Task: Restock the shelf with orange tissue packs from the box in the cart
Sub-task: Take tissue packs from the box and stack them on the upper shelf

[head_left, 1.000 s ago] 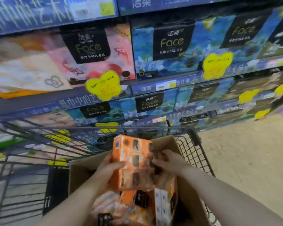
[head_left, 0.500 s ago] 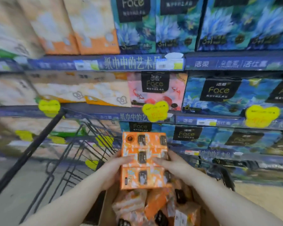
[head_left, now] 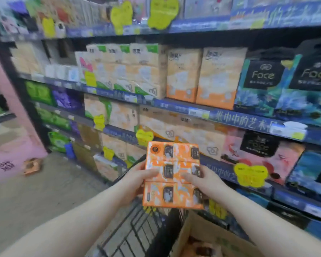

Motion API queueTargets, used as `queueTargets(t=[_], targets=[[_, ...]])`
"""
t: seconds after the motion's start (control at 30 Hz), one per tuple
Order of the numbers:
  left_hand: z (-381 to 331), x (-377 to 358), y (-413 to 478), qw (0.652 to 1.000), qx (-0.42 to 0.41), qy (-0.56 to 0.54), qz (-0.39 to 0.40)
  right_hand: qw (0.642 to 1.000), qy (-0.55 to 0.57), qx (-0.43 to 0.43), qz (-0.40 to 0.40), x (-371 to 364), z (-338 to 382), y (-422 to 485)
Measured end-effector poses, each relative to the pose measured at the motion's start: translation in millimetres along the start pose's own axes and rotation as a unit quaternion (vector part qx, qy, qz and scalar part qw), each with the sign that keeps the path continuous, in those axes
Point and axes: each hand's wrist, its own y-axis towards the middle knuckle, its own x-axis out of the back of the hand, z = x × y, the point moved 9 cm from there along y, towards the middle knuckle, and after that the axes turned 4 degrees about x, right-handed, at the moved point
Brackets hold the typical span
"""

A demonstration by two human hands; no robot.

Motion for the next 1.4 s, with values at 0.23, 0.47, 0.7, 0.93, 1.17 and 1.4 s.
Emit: queueTargets(t=[0.23,0.47,0.7,0.93,1.17,1.4], targets=[[-60.9,167.8,-82.6,0.996,-0.060,0.003,-0.067,0.996,-0.019,0.070,0.046,-141.2,137.2,16.7],[-104.4,361.1,-177.5,0.979,-0.120,-0.013,-0.162,0.984,-0.044,0.139,0.104,-316.2,268.1,26.5],[-144.6,486.6,-232.2,0.963,-0.152,-0.009,-0.221,0.974,-0.031,0.159,0.160,-434.3,355.4,46.6],[-164.4,564.8,-215.4,0.956,-0.153,-0.025,-0.250,0.965,-0.041,0.181,0.186,-496.7,402.1,108.8],[-242.7,654.4,-157.3,0.949,-0.191,0.018,-0.249,0.960,-0.025,0.214,0.176,-543.8,468.0,212.1],[-355.8,702.9,-68.1,0.947,-0.238,0.069,-0.204,0.961,-0.011,0.235,0.143,-528.2,542.1,323.9]])
